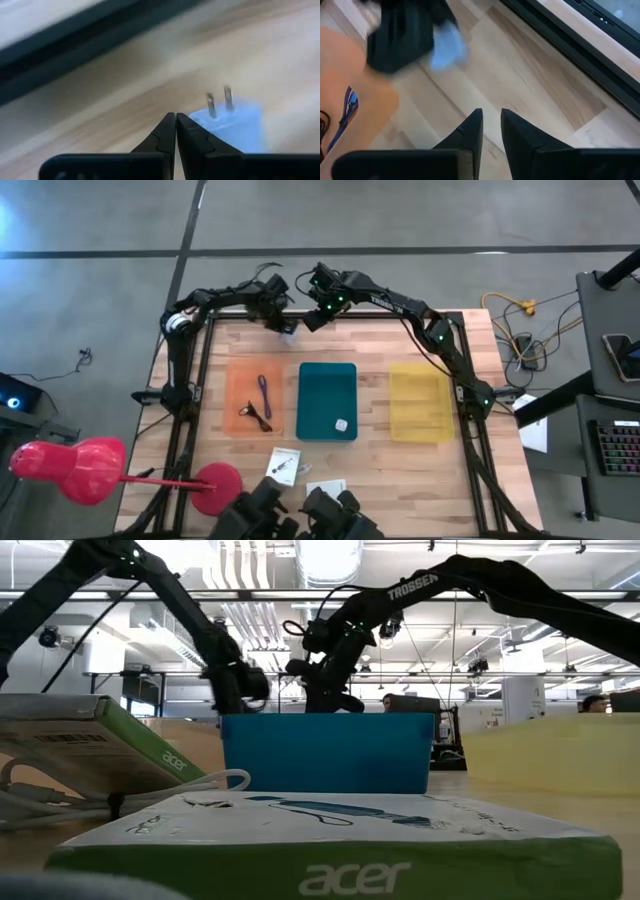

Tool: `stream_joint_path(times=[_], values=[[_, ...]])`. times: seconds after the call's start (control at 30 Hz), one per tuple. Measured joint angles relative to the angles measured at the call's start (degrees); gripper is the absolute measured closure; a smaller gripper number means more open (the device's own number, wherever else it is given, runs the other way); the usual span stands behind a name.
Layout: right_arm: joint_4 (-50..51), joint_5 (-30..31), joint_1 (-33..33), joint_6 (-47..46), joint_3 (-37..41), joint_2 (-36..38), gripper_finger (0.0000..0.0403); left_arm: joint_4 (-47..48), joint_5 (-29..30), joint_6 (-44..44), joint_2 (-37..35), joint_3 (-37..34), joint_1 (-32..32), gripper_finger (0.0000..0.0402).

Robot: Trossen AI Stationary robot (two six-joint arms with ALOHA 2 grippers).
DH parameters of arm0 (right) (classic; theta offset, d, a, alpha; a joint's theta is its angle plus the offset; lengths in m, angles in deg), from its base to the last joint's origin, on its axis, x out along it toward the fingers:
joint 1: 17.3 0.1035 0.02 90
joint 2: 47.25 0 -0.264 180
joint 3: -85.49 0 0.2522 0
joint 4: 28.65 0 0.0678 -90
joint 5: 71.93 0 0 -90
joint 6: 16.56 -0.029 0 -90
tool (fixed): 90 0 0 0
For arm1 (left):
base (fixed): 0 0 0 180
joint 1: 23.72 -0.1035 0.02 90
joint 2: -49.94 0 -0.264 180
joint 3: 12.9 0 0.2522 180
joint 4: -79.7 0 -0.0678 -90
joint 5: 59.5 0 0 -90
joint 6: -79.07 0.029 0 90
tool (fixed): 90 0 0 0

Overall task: Pick and place items into bin
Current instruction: Put the white adapter charger into the blue bin

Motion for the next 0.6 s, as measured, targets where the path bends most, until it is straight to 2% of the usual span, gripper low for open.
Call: stream_joint_path(times=[0.1,0.13,0.23,0.33,0.5,0.6], values=[[0.1,0.0,-0.1,0.1,0.0,0.0,0.0337,-0.6,-6.8,0.7,-0.8,1.8,0.9,0.0401],[0.2,0.0,-0.1,0.3,0.0,0.0,0.0334,-1.1,-7.2,0.8,-0.9,2.3,0.9,0.0401],[3.1,-0.1,-0.3,2.9,0.0,0.1,0.0327,0.6,-2.1,3.2,-1.1,2.4,0.8,0.0401],[8.8,0.0,-0.4,9.8,0.1,0.2,0.032,1.8,3.0,6.7,-3.5,2.1,0.8,0.0401],[9.4,0.7,0.5,23.5,1.1,0.2,0.0298,2.2,3.9,9.4,-10.0,-0.3,-0.6,0.0401],[5.3,1.4,1.5,26.9,1.6,0.2,0.0268,1.8,4.2,11.0,-15.5,-2.4,-0.8,0.0401]])
